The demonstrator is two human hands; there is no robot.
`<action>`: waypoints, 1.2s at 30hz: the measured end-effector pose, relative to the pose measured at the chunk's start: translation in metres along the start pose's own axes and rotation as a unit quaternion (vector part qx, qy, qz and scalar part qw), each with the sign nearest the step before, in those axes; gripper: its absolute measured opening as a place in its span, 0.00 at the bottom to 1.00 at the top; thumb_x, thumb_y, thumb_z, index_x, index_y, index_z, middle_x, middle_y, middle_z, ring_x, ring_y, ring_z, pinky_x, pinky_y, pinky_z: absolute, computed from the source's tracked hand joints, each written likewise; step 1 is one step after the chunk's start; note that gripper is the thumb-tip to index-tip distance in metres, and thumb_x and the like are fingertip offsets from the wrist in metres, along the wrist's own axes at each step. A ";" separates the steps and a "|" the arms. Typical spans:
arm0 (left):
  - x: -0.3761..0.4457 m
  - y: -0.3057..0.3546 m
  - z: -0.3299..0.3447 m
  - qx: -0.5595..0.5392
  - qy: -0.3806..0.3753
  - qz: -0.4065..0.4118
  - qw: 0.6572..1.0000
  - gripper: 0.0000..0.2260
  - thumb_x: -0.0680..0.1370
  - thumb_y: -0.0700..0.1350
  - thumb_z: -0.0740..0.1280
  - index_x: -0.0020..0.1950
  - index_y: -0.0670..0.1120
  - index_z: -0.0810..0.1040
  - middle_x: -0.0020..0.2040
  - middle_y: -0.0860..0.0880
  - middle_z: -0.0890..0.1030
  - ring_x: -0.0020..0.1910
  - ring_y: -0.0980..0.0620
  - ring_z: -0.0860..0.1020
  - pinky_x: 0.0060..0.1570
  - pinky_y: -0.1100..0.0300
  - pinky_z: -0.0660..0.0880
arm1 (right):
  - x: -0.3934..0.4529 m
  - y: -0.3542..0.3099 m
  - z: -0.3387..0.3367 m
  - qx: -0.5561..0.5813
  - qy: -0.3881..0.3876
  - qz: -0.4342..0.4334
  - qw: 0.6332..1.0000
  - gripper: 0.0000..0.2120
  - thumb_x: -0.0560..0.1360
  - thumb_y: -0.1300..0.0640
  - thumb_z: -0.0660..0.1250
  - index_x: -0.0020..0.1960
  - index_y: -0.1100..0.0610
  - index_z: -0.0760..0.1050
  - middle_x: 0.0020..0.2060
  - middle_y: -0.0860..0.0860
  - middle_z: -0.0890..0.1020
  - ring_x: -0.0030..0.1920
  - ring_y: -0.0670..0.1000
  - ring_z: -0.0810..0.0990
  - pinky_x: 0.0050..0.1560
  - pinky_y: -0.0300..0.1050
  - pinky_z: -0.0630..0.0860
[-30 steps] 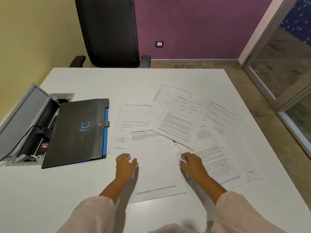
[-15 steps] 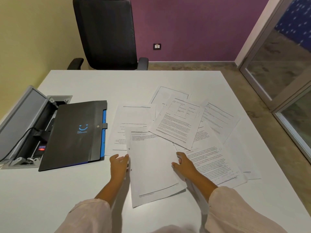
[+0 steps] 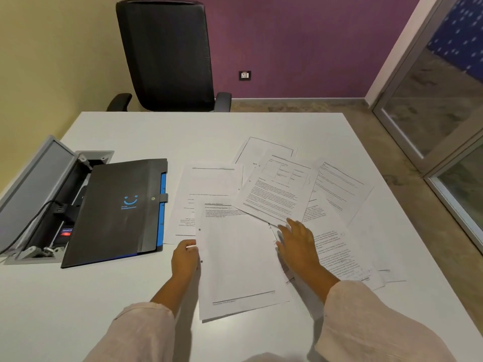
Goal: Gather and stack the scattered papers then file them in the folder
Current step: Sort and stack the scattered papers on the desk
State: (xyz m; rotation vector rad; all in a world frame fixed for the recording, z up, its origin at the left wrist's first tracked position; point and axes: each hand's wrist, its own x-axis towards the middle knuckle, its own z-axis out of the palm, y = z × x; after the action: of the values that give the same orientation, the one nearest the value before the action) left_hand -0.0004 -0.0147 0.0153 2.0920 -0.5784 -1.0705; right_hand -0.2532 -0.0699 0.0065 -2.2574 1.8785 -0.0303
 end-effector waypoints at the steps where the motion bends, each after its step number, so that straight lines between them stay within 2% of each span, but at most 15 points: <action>1: 0.001 0.001 0.001 -0.001 0.008 -0.005 1.000 0.12 0.79 0.37 0.57 0.61 0.39 0.73 0.54 0.40 0.77 0.45 0.43 0.75 0.52 0.52 0.75 | 0.002 0.003 0.002 -0.028 -0.002 -0.011 1.000 0.22 0.78 0.50 0.58 0.71 0.53 0.65 0.75 0.54 0.59 0.75 0.57 0.55 0.74 0.57 0.51; 4: 0.004 0.005 0.005 -0.010 0.018 -0.024 1.000 0.13 0.78 0.36 0.58 0.61 0.38 0.73 0.55 0.39 0.78 0.45 0.44 0.75 0.49 0.54 0.74 | 0.006 0.008 0.005 -0.091 -0.042 -0.039 0.994 0.20 0.77 0.56 0.60 0.69 0.53 0.68 0.76 0.56 0.52 0.76 0.59 0.48 0.73 0.62 0.44; 9: 0.000 0.009 0.010 -0.031 -0.029 -0.058 0.997 0.16 0.77 0.37 0.62 0.65 0.39 0.68 0.60 0.41 0.75 0.55 0.40 0.74 0.59 0.49 0.72 | 0.007 0.012 0.013 -0.151 -0.089 -0.074 0.982 0.27 0.78 0.60 0.56 0.75 0.54 0.53 0.76 0.56 0.42 0.76 0.59 0.39 0.69 0.59 0.31; 11: 0.000 0.010 0.011 -0.020 -0.047 -0.067 0.996 0.19 0.77 0.39 0.62 0.67 0.39 0.66 0.64 0.40 0.73 0.61 0.38 0.73 0.60 0.48 0.71 | 0.007 0.011 0.013 -0.172 -0.102 -0.083 0.976 0.28 0.78 0.61 0.55 0.76 0.56 0.50 0.76 0.56 0.41 0.76 0.59 0.38 0.68 0.59 0.31; 14: 0.001 0.011 0.012 -0.002 -0.059 -0.070 0.996 0.19 0.77 0.39 0.62 0.67 0.38 0.66 0.64 0.39 0.73 0.61 0.38 0.73 0.61 0.46 0.71 | 0.008 0.008 0.009 -0.197 -0.133 -0.069 0.969 0.29 0.78 0.61 0.55 0.76 0.58 0.47 0.76 0.56 0.40 0.76 0.59 0.38 0.71 0.62 0.34; 17: 0.005 0.009 0.011 0.004 -0.062 -0.073 0.995 0.17 0.77 0.39 0.61 0.66 0.38 0.68 0.62 0.39 0.75 0.60 0.38 0.74 0.59 0.48 0.72 | 0.010 0.004 0.010 -0.187 -0.109 -0.046 0.975 0.32 0.77 0.55 0.59 0.75 0.62 0.49 0.77 0.56 0.49 0.76 0.57 0.48 0.71 0.66 0.42; 19: 0.008 0.008 0.010 0.011 -0.065 -0.074 0.995 0.15 0.77 0.38 0.60 0.64 0.37 0.70 0.58 0.38 0.77 0.54 0.40 0.75 0.55 0.50 0.74 | 0.011 0.005 0.009 -0.162 -0.055 -0.052 0.984 0.36 0.65 0.53 0.74 0.69 0.63 0.67 0.70 0.57 0.69 0.69 0.57 0.70 0.65 0.69 0.62; 21: 0.010 0.009 0.008 0.019 -0.069 -0.069 0.995 0.12 0.77 0.37 0.59 0.59 0.36 0.73 0.51 0.40 0.77 0.45 0.44 0.75 0.45 0.55 0.73 | 0.009 0.007 0.011 -0.143 -0.008 -0.121 0.982 0.39 0.59 0.55 0.77 0.67 0.64 0.69 0.63 0.55 0.77 0.61 0.55 0.78 0.57 0.65 0.73; 23: 0.010 0.015 0.008 0.024 -0.071 -0.064 0.995 0.08 0.78 0.37 0.57 0.50 0.37 0.75 0.45 0.41 0.75 0.37 0.48 0.72 0.36 0.61 0.69 | 0.003 0.011 0.008 -0.125 0.053 -0.210 0.968 0.35 0.68 0.58 0.63 0.73 0.64 0.56 0.66 0.53 0.74 0.62 0.53 0.76 0.59 0.60 0.75; 24: 0.010 0.018 0.009 0.025 -0.069 -0.066 0.995 0.08 0.78 0.38 0.56 0.49 0.38 0.75 0.42 0.42 0.75 0.35 0.50 0.71 0.33 0.62 0.66 | -0.002 0.014 0.006 -0.128 0.083 -0.264 0.952 0.33 0.69 0.60 0.58 0.73 0.63 0.54 0.68 0.52 0.70 0.63 0.52 0.76 0.62 0.59 0.72; 27: 0.013 0.023 0.008 0.028 -0.060 -0.070 0.995 0.13 0.80 0.40 0.55 0.59 0.36 0.72 0.37 0.45 0.72 0.33 0.48 0.70 0.30 0.61 0.64 | -0.018 0.030 0.007 -0.132 0.057 -0.381 0.914 0.36 0.65 0.63 0.67 0.72 0.59 0.61 0.69 0.50 0.69 0.65 0.51 0.74 0.67 0.53 0.59; 29: 0.014 0.024 0.008 0.020 -0.062 -0.060 0.996 0.13 0.80 0.43 0.55 0.57 0.37 0.73 0.38 0.44 0.73 0.31 0.49 0.69 0.30 0.62 0.63 | -0.026 0.040 0.010 -0.141 0.012 -0.421 0.896 0.37 0.64 0.61 0.71 0.71 0.56 0.63 0.67 0.47 0.73 0.66 0.49 0.73 0.67 0.51 0.58; 32: 0.011 0.028 0.009 0.019 -0.064 -0.043 0.997 0.13 0.80 0.46 0.56 0.49 0.39 0.75 0.47 0.35 0.76 0.35 0.45 0.73 0.42 0.53 0.73 | -0.041 0.055 0.018 -0.123 -0.007 -0.462 0.878 0.22 0.71 0.55 0.63 0.65 0.49 0.72 0.62 0.40 0.77 0.65 0.45 0.73 0.68 0.50 0.59; 34: 0.008 0.028 0.011 0.024 -0.077 -0.039 0.996 0.17 0.80 0.47 0.58 0.61 0.36 0.73 0.60 0.33 0.75 0.53 0.37 0.76 0.59 0.46 0.72 | -0.051 0.063 0.024 -0.078 -0.014 -0.456 0.886 0.14 0.71 0.55 0.62 0.53 0.44 0.79 0.57 0.36 0.79 0.63 0.42 0.73 0.67 0.49 0.60; 36: 0.004 0.027 0.013 0.021 -0.095 -0.039 0.994 0.20 0.79 0.46 0.61 0.67 0.36 0.69 0.66 0.37 0.73 0.64 0.37 0.72 0.63 0.47 0.69 | -0.059 0.061 0.024 0.072 -0.027 -0.375 0.924 0.13 0.66 0.59 0.60 0.39 0.47 0.82 0.49 0.30 0.80 0.61 0.35 0.72 0.67 0.45 0.62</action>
State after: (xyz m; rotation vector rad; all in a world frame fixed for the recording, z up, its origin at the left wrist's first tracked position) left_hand -0.0111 -0.0397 0.0286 2.0771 -0.6193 -1.3235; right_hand -0.3204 -0.0189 -0.0202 -2.6753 0.8492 -0.2084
